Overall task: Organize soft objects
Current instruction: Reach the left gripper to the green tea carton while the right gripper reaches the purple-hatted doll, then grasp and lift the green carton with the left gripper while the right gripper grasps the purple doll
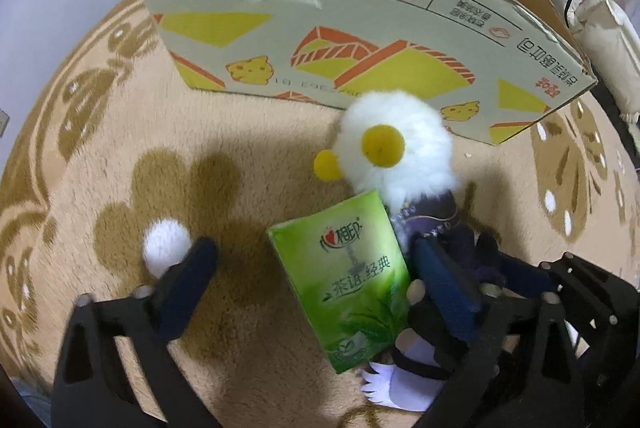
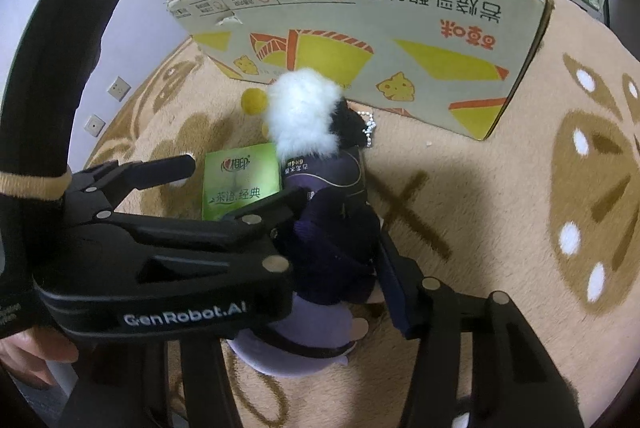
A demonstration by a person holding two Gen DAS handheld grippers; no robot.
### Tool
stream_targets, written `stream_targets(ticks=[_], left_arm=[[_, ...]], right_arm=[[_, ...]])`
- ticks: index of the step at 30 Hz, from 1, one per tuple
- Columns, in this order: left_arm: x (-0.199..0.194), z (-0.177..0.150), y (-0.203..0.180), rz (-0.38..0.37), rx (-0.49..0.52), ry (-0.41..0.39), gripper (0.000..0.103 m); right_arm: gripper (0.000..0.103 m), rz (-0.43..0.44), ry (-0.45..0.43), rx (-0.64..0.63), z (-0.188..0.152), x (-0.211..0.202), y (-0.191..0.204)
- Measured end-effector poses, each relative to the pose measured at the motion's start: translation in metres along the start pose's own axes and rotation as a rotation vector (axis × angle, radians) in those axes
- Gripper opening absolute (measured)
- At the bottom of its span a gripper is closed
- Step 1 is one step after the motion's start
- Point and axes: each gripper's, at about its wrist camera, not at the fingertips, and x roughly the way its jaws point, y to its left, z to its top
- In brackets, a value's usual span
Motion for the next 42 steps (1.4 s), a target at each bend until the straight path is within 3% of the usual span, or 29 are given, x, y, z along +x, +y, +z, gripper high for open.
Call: stream_targets(ticks=[2, 4, 6, 12, 20, 22, 23, 42], left_arm=[[0.0, 0.0, 0.002, -0.017, -0.009, 0.003, 0.08], [-0.004, 0.0, 0.002, -0.021, 0.002, -0.012, 0.062], [-0.005, 0.001, 0.002, -0.005, 0.005, -0.014, 0.061], [-0.011, 0.001, 0.011, 0.035, -0.012, -0.035, 0.058], [-0.033, -0.005, 0.024, 0.085, -0.046, -0.095, 0.058], [-0.041, -0.007, 0.023, 0.09, -0.052, -0.114, 0.058], [-0.044, -0.006, 0.022, 0.093, -0.054, -0.122, 0.058], [-0.109, 0.006, 0.01, 0.186, -0.024, -0.339, 0.058]], right_arm=[[0.058, 0.01, 0.01, 0.015, -0.003, -0.003, -0.006], [0.058, 0.023, 0.016, 0.044, -0.003, -0.003, -0.01], [0.058, 0.032, 0.023, 0.062, -0.003, -0.004, -0.014], [0.049, 0.019, 0.005, 0.05, -0.004, -0.01, -0.013], [0.047, -0.027, -0.066, 0.01, -0.006, -0.027, -0.01], [0.044, -0.037, -0.099, 0.01, -0.006, -0.035, -0.009], [0.038, -0.035, -0.114, 0.015, -0.005, -0.039, -0.01], [0.037, -0.054, -0.364, 0.019, 0.008, -0.107, -0.009]])
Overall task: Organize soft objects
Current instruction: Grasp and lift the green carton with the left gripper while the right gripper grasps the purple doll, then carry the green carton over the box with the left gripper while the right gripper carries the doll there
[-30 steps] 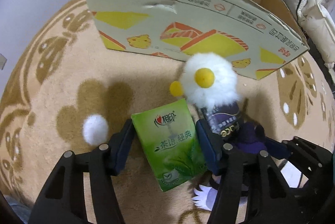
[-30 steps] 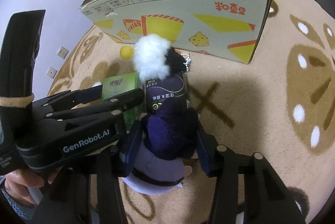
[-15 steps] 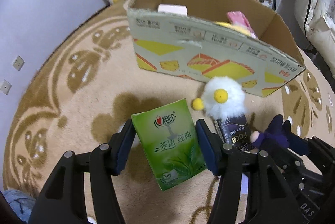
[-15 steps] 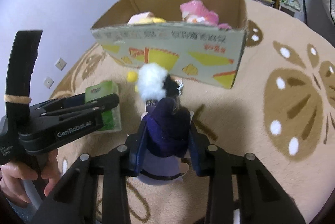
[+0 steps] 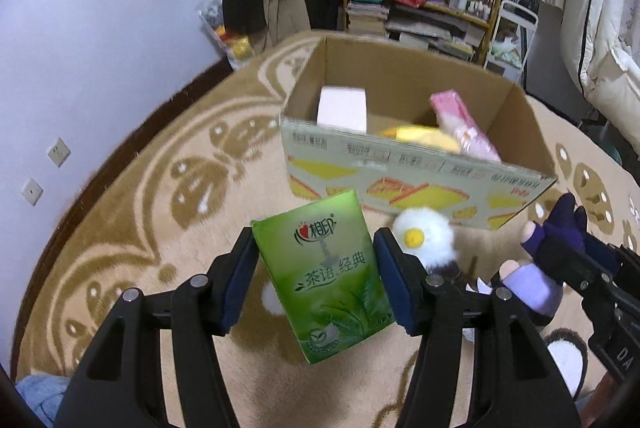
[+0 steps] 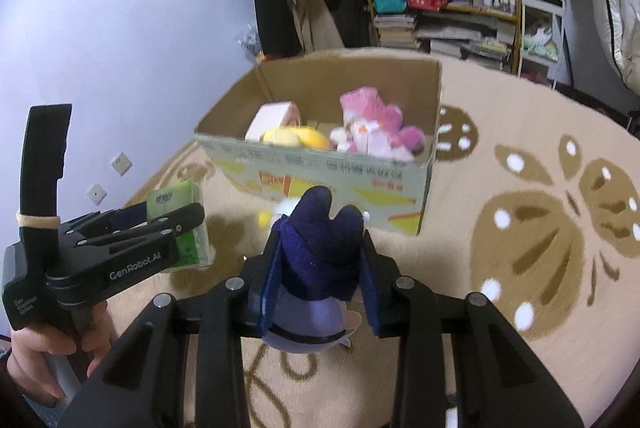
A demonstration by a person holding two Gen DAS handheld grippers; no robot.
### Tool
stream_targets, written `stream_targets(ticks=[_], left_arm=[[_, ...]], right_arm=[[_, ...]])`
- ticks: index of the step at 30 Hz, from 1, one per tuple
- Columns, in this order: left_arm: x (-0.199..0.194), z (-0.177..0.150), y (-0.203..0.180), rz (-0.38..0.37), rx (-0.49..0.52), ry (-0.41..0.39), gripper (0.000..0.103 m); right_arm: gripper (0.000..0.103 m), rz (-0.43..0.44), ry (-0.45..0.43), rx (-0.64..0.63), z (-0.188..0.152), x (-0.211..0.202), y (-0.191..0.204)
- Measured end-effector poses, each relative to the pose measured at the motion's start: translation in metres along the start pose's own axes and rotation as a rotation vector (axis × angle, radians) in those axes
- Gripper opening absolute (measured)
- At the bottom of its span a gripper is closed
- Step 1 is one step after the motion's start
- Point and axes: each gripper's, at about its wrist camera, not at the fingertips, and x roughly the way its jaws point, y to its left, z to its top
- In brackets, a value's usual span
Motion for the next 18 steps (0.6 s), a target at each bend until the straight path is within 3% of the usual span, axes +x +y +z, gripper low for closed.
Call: stream_targets(ticks=[18], left_arm=[[-0.044, 0.038, -0.014, 0.053, 0.08, -0.198, 0.058]], right_arm=[[0.037, 0.011, -0.167, -0.015, 0.032, -0.026, 0.001]])
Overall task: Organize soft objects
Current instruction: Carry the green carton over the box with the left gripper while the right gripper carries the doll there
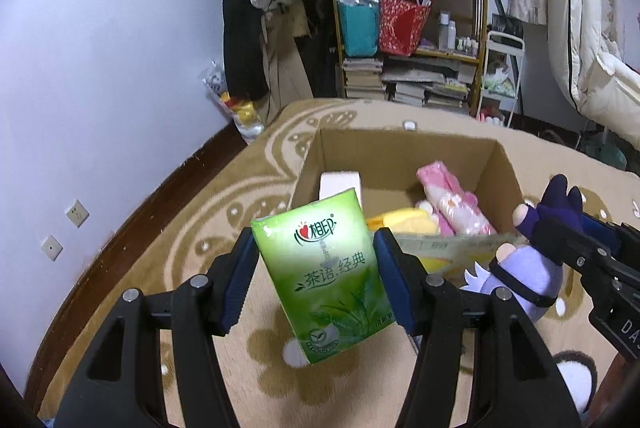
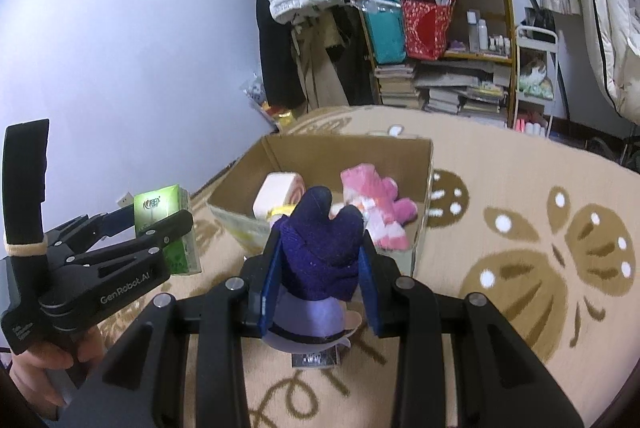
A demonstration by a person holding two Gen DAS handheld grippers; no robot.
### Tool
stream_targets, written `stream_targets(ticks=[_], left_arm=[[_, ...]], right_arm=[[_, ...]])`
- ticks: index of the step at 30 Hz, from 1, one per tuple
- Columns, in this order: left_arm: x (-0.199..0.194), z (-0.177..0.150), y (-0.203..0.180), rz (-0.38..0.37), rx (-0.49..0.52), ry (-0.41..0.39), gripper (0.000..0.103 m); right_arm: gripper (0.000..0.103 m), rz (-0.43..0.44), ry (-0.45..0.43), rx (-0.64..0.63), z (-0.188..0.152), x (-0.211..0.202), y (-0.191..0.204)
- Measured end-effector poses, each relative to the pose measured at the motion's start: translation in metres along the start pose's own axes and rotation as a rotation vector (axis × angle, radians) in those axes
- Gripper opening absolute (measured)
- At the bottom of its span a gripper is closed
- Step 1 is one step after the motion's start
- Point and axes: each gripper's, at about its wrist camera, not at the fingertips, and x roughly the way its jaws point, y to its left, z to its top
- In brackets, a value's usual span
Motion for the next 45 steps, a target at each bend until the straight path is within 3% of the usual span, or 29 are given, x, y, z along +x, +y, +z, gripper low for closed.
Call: stream_targets(ticks=[13, 23, 36, 37, 39, 42, 45], left_arm=[[0.018, 0.034, -0.001, -0.007, 0.0, -0.061, 0.058], [0.038, 0.052, -0.02, -0.006, 0.084, -0.079, 0.058], [0.072, 0.043, -0.025, 0.008, 0.063, -0.042, 0.061], [0.072, 0.043, -0.023, 0.008, 0.056, -0.04, 0.062], [0.07, 0.043, -0.02, 0.018, 0.048, -0.047, 0.076], [0.064, 0.041, -0.014, 0.049, 0.042, -0.067, 0.087], [0.058, 0.039, -0.008, 0.069, 0.032, -0.068, 0.093]], right_arm=[[0.037, 0.007, -0.099, -0.021, 0.032, 0.008, -0.002], [0.037, 0.009, -0.145, 0.05, 0.048, 0.028, -0.02], [0.042, -0.014, -0.06, 0.073, 0.042, 0.062, -0.036], [0.043, -0.018, -0.056, 0.065, 0.043, 0.062, -0.036], [0.051, -0.032, -0.044, 0.039, 0.043, 0.063, -0.034], [0.057, -0.042, -0.028, 0.028, 0.042, 0.062, -0.034], [0.071, -0.057, -0.036, 0.011, 0.041, 0.057, -0.031]])
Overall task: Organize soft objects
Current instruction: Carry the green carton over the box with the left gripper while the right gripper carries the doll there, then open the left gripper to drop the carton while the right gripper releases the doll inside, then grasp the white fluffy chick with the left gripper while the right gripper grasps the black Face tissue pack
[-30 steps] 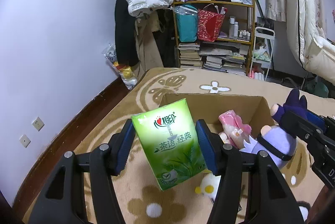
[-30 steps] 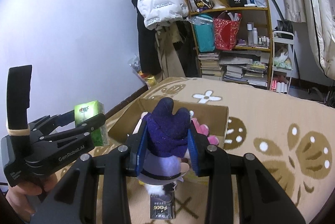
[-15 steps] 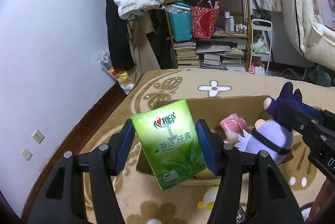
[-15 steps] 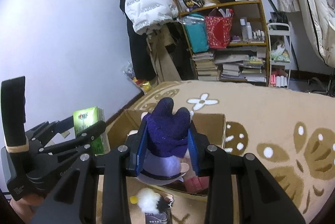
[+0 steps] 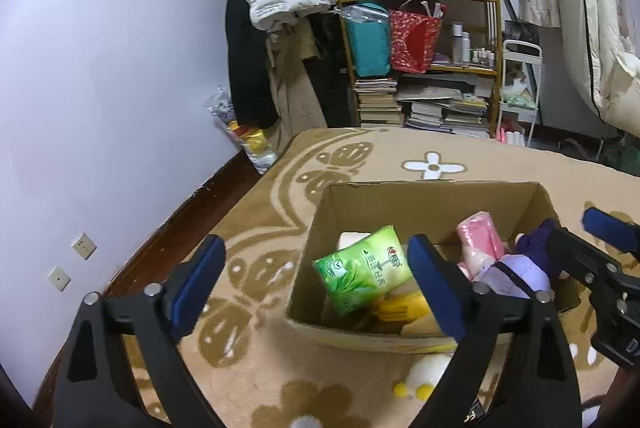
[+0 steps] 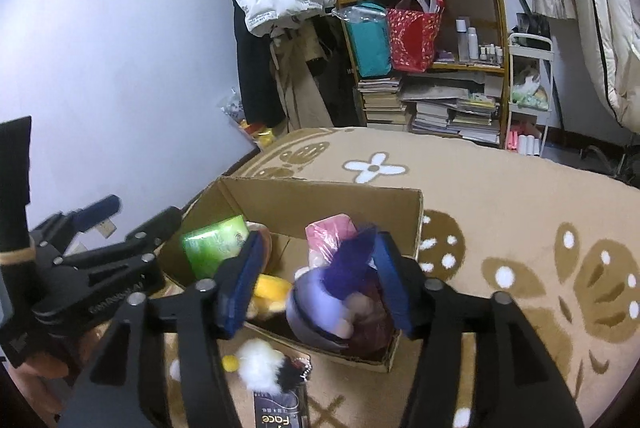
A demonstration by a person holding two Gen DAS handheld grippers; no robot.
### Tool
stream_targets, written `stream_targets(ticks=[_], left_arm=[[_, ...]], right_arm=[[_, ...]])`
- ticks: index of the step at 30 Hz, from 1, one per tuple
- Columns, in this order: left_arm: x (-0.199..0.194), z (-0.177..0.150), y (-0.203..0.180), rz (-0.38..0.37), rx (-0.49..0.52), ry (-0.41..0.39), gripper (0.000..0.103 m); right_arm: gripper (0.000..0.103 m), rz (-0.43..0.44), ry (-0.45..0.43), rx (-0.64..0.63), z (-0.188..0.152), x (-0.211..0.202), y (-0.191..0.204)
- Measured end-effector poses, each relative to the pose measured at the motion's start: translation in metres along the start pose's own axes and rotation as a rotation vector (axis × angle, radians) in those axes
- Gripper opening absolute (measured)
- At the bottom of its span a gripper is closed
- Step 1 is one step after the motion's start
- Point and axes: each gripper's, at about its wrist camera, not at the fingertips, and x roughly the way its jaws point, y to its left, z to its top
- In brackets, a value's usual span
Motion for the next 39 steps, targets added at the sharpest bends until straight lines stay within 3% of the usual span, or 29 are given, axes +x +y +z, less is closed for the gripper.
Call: stream_targets(ticks=[3, 8, 23, 31, 39], left_arm=[[-0.005, -0.002, 0.006, 0.004, -0.012, 0.009, 0.102], [-0.014, -0.009, 0.015, 0.002, -0.042, 0.026, 0.102], [-0.026, -0.034, 0.002, -0.097, -0.016, 0.138, 0.102], [-0.002, -0.051, -0.013, -0.189, -0.01, 0.25, 0.102], [0.023, -0.066, -0.023, -0.23, -0.005, 0.325, 0.102]], right_arm=[[0.081, 0.001, -0.007, 0.0, 0.0, -0.006, 0.002], [0.089, 0.014, 0.006, 0.009, -0.007, -0.014, 0.007], [0.089, -0.017, 0.144, -0.053, -0.053, -0.021, 0.026], [0.089, 0.002, 0.242, -0.09, -0.08, -0.002, 0.029], [0.088, 0.007, 0.325, -0.114, -0.098, 0.022, 0.027]])
